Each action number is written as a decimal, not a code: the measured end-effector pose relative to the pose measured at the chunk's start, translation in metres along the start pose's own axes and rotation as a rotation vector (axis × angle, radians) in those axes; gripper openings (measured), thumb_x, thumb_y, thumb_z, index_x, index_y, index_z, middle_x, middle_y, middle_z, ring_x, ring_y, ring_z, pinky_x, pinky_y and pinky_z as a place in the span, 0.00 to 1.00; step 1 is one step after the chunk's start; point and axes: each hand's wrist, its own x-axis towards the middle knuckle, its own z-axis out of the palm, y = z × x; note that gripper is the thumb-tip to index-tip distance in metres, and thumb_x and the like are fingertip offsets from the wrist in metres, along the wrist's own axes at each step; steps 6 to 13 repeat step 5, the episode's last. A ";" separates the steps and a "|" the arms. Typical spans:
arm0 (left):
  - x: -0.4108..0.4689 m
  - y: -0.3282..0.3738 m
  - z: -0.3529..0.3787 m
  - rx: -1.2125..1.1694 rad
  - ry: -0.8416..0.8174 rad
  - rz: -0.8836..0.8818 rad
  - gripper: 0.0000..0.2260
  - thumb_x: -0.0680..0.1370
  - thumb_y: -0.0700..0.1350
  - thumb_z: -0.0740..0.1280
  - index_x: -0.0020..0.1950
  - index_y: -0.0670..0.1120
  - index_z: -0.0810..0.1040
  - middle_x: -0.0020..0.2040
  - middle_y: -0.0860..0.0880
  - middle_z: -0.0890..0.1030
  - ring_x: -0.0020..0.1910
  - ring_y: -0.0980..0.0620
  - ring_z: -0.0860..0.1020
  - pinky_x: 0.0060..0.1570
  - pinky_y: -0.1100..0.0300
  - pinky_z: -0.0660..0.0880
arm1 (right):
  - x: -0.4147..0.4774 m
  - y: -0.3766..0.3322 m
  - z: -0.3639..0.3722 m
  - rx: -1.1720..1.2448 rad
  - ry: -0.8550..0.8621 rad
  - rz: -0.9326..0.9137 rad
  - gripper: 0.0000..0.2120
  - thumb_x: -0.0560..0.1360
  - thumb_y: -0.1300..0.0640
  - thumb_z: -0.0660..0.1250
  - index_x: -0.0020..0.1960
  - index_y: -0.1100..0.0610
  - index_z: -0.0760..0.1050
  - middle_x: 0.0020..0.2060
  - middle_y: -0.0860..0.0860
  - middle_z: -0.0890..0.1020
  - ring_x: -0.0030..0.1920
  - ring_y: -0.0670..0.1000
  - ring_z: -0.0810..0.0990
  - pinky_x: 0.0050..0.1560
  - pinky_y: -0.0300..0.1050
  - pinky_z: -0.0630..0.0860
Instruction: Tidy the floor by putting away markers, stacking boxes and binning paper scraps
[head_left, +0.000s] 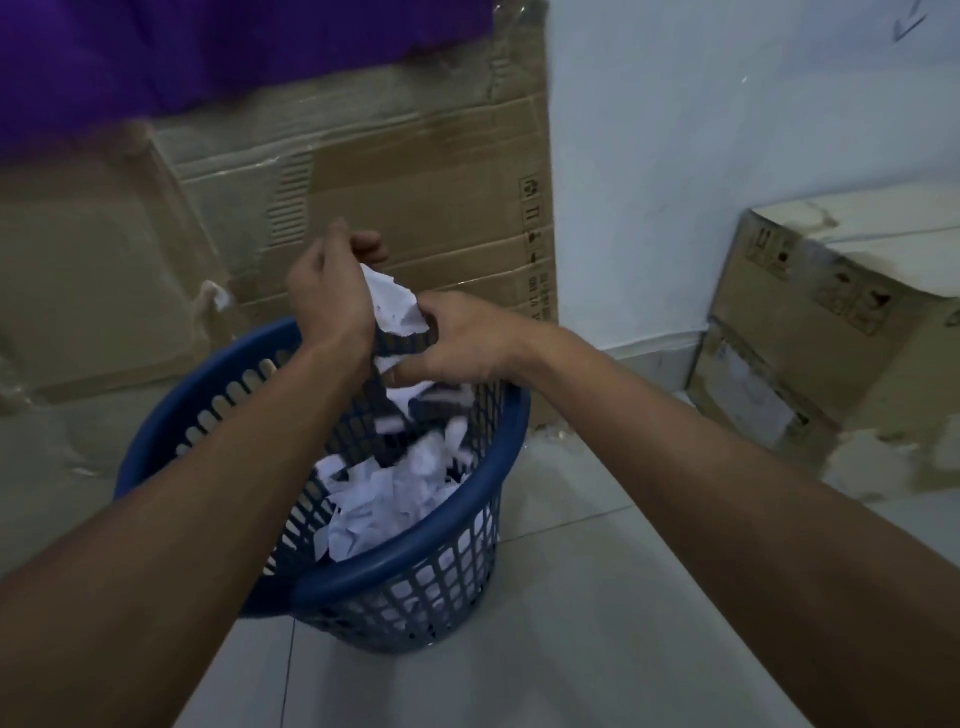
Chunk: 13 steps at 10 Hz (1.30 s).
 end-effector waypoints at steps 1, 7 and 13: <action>0.004 0.004 0.007 -0.040 -0.012 -0.001 0.12 0.78 0.44 0.62 0.38 0.48 0.82 0.37 0.53 0.84 0.35 0.59 0.81 0.38 0.64 0.77 | -0.008 0.004 -0.011 -0.049 -0.011 -0.009 0.16 0.70 0.57 0.76 0.57 0.55 0.78 0.48 0.49 0.83 0.47 0.48 0.82 0.46 0.41 0.78; -0.011 0.011 0.033 -0.057 -0.046 0.033 0.14 0.79 0.44 0.57 0.37 0.49 0.77 0.36 0.51 0.80 0.28 0.58 0.72 0.30 0.64 0.68 | -0.022 0.024 -0.024 0.185 0.522 -0.106 0.09 0.81 0.61 0.61 0.53 0.58 0.80 0.42 0.52 0.85 0.34 0.50 0.85 0.34 0.43 0.81; -0.011 0.011 0.033 -0.057 -0.046 0.033 0.14 0.79 0.44 0.57 0.37 0.49 0.77 0.36 0.51 0.80 0.28 0.58 0.72 0.30 0.64 0.68 | -0.022 0.024 -0.024 0.185 0.522 -0.106 0.09 0.81 0.61 0.61 0.53 0.58 0.80 0.42 0.52 0.85 0.34 0.50 0.85 0.34 0.43 0.81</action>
